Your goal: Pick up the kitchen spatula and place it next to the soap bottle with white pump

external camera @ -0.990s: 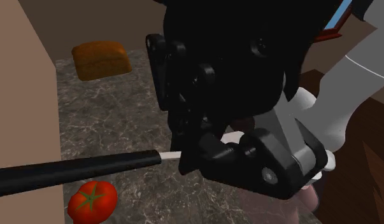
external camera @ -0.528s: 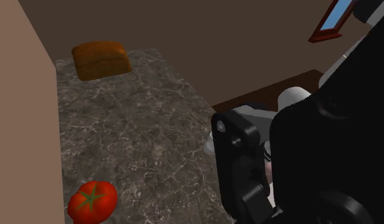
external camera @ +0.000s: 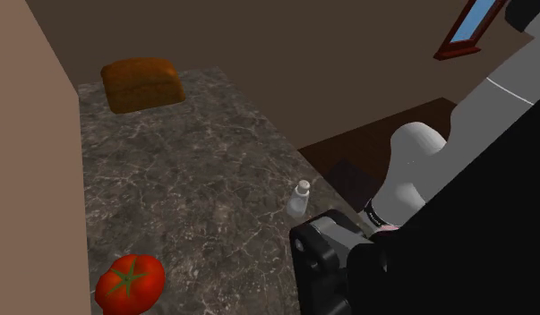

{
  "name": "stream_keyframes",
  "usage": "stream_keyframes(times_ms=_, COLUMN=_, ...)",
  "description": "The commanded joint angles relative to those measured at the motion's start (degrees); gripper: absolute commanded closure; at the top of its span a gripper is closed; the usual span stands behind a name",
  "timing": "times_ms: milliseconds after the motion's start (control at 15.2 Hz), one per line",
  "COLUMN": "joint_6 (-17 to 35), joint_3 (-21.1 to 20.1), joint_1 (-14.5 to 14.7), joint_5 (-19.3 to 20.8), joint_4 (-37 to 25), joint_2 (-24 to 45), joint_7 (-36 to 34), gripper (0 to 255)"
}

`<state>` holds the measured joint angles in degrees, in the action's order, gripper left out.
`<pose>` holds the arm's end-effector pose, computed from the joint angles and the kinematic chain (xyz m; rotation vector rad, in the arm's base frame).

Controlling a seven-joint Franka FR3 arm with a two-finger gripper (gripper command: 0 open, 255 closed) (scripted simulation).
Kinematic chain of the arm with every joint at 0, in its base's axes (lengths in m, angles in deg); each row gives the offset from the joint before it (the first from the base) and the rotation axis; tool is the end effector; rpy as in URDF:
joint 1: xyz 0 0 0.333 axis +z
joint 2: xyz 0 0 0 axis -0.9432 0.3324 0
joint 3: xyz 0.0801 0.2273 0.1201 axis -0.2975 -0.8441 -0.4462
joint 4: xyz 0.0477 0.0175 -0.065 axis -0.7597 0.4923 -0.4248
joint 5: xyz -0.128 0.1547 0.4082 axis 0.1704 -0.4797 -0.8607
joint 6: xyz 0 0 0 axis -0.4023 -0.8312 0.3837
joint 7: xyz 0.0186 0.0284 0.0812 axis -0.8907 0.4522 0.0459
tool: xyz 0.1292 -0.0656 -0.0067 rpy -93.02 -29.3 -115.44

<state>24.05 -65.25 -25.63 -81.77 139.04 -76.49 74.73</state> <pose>0.0360 0.5718 0.5823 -2.4904 -1.8474 -0.0821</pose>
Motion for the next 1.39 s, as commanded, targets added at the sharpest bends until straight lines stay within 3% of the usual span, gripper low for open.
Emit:
stream_keyframes(times_ms=0, joint_6=1.65, joint_3=0.25, joint_1=0.07, joint_5=-0.45, joint_4=2.32, joint_2=-0.81, joint_7=0.46, gripper=255)
stream_keyframes(times_ms=1320, joint_6=17.03, joint_3=-0.34, joint_1=1.01, joint_5=-2.34, joint_4=19.82, joint_2=-3.25, joint_7=1.75, gripper=255)
